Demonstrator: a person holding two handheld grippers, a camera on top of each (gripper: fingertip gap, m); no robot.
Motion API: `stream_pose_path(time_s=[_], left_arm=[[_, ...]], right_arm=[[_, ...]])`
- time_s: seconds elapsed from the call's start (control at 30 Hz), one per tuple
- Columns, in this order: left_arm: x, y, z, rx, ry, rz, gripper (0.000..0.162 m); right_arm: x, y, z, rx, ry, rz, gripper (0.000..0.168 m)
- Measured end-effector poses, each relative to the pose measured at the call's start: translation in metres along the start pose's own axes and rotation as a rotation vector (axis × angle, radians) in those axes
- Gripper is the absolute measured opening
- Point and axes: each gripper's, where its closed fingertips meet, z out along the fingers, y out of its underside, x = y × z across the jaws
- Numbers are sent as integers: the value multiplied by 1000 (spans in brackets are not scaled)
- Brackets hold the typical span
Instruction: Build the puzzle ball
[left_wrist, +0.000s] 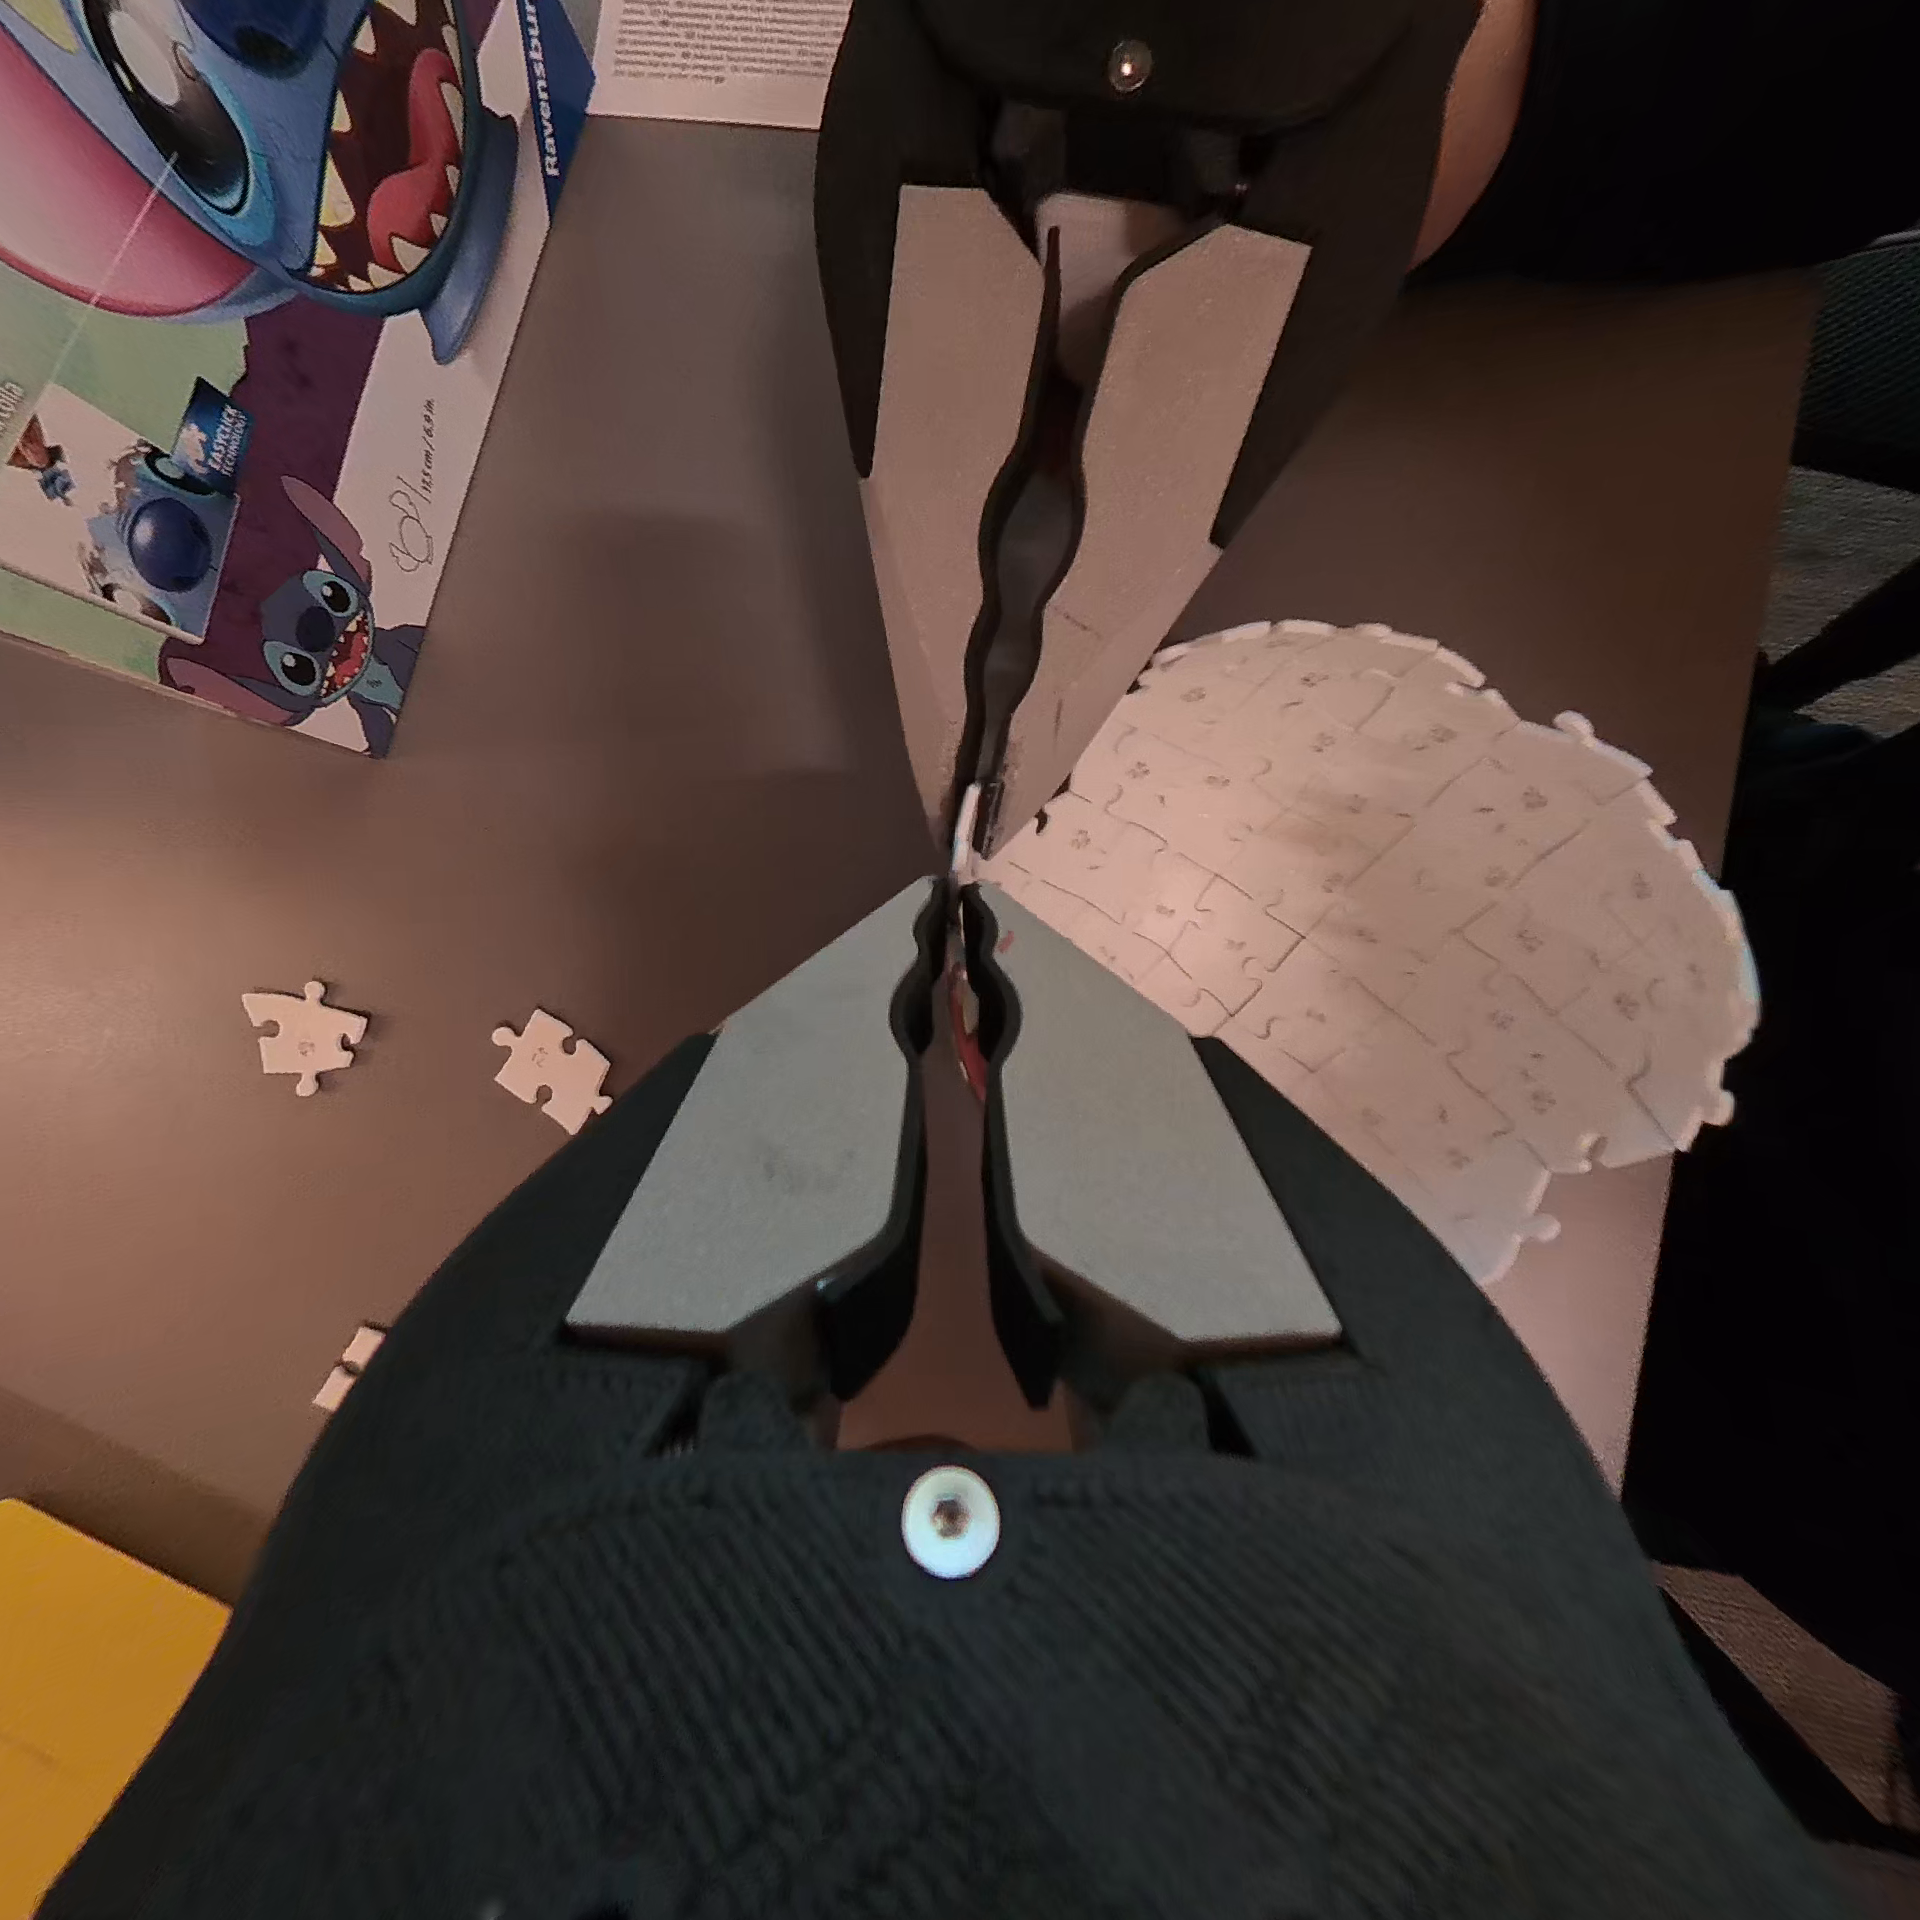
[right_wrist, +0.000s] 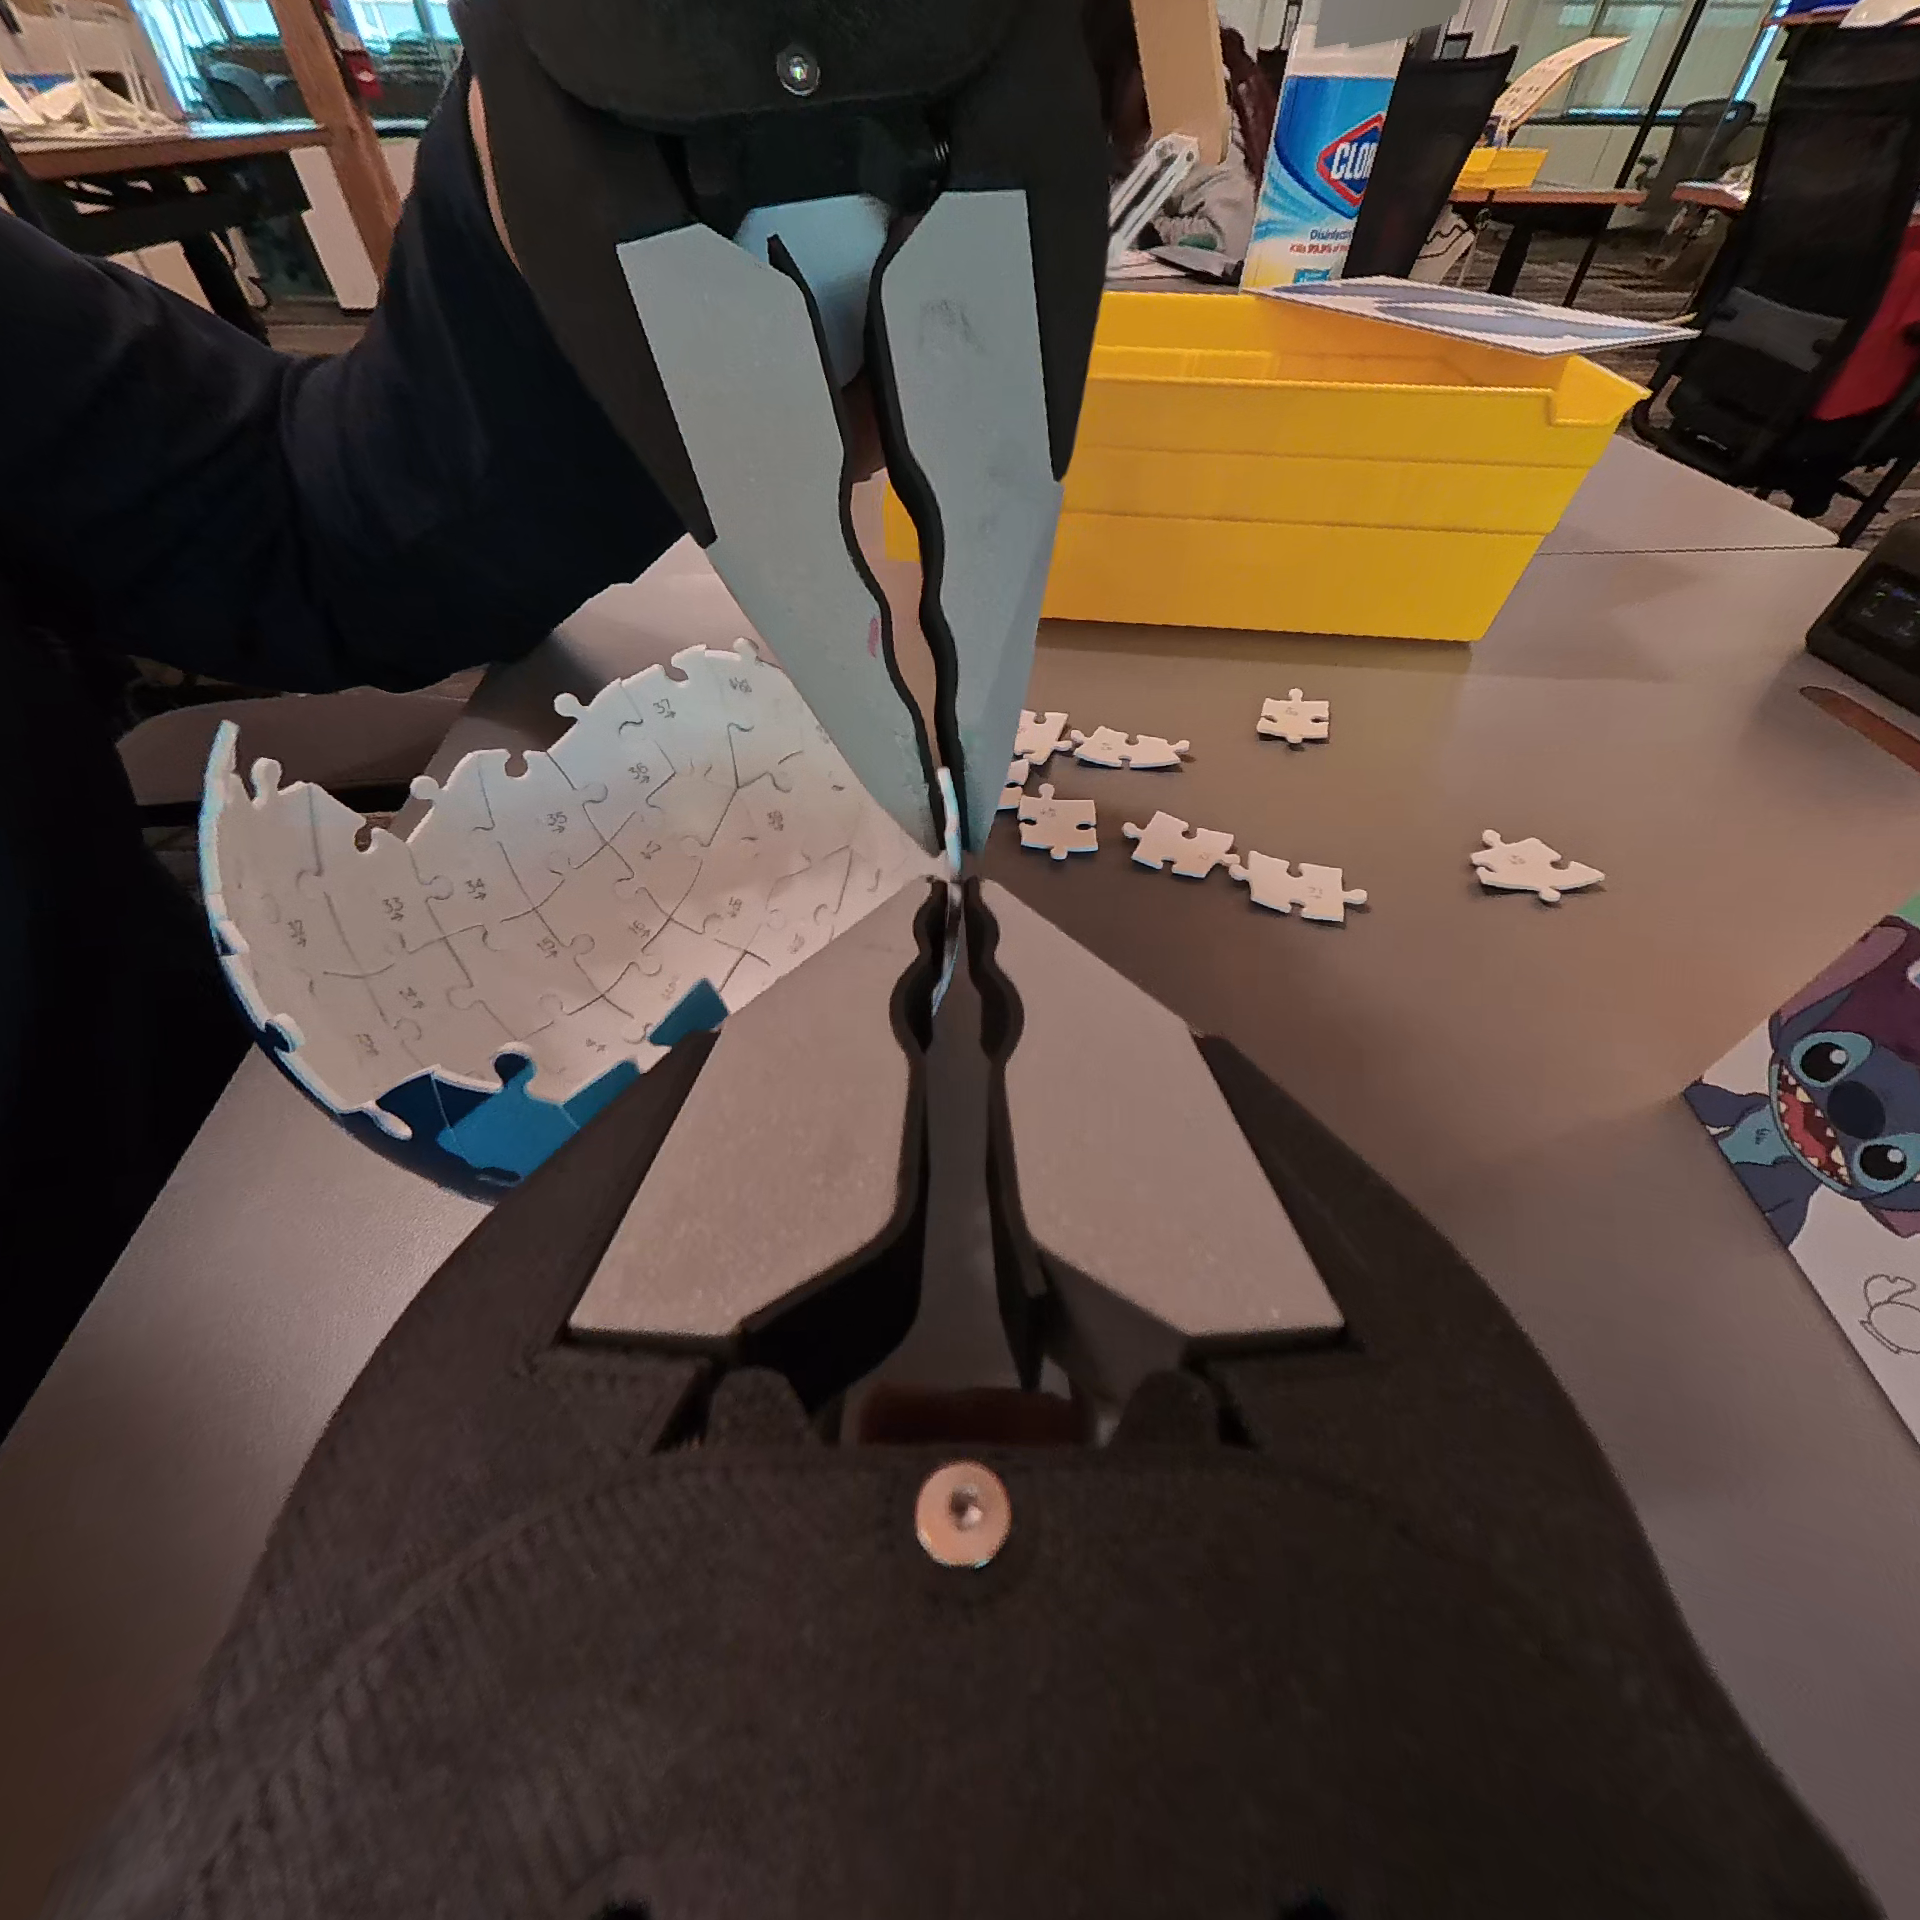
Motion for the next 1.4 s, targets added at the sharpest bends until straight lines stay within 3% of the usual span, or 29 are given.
stream_pose_path(time_s=[0.6,1.4], left_arm=[[3,-1,-2,9,-4,24,1],[1,4,-4,2,12,18,0]], right_arm=[[0,7,4,-90,12,-75,0],[0,7,11,-74,5,-43,3]])
